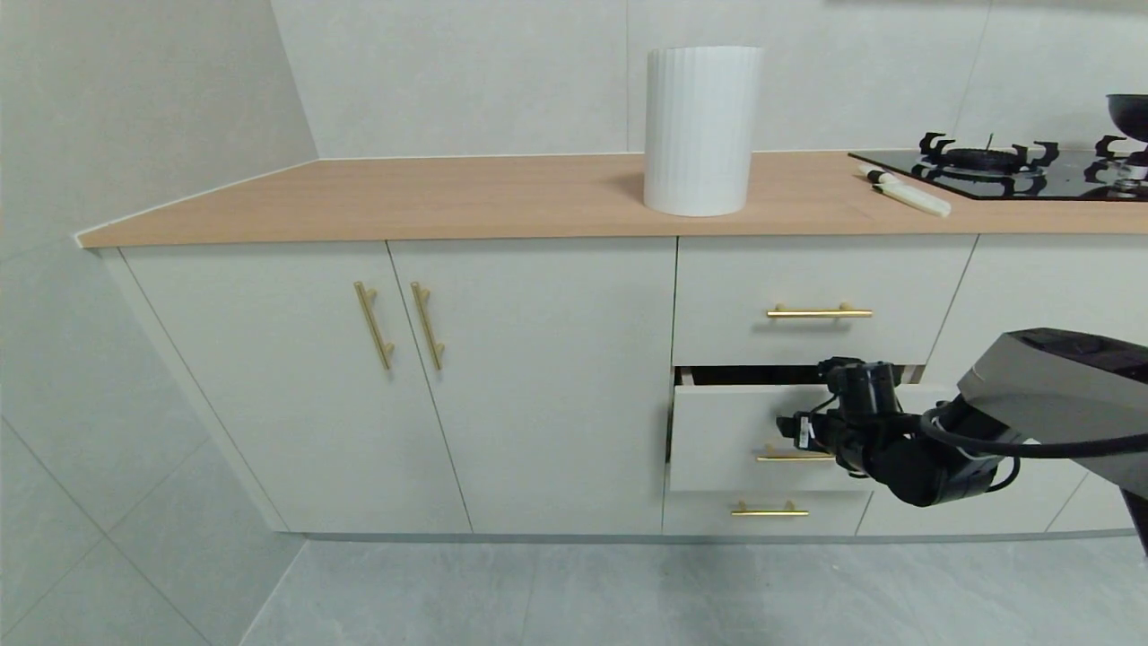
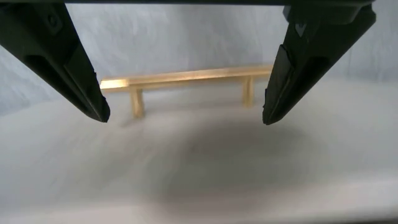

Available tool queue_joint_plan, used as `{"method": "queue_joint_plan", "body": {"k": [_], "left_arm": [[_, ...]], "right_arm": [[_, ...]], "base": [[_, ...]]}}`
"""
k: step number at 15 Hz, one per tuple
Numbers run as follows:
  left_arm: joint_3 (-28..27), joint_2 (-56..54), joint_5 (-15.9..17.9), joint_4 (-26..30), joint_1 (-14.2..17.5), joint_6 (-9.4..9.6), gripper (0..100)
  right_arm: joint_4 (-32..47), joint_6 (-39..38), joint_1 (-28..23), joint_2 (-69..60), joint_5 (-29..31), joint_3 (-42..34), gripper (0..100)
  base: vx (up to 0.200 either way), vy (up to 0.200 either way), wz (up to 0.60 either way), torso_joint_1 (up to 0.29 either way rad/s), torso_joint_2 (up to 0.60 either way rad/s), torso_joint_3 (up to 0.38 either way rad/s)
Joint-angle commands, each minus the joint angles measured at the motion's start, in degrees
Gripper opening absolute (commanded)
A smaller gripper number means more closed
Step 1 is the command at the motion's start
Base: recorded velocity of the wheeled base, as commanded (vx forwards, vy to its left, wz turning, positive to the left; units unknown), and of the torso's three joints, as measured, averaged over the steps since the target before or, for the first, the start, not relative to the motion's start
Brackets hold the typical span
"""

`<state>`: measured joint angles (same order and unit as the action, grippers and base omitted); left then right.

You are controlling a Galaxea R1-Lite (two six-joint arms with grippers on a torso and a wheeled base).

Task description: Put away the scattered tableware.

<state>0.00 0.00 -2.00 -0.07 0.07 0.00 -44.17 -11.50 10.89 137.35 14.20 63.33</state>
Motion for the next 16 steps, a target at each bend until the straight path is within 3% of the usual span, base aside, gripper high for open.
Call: {"method": "queue_joint_plan", "body": {"k": [1, 16], "left_arm": [[0.0, 0.1, 0.0, 0.0, 0.0, 0.00, 100], [0.0, 0.1, 0.0, 0.0, 0.0, 0.00, 100]], "right_arm": [[-1.8, 0.1, -1.2, 1.7, 0.0, 0.9, 100], [-2.9, -3.5, -3.1, 7.9, 2.2, 11.4, 100]], "base": [[0.000, 0.000, 0.00, 0.000, 0.00, 0.000], [0.000, 0.000, 0.00, 0.000, 0.00, 0.000]]}}
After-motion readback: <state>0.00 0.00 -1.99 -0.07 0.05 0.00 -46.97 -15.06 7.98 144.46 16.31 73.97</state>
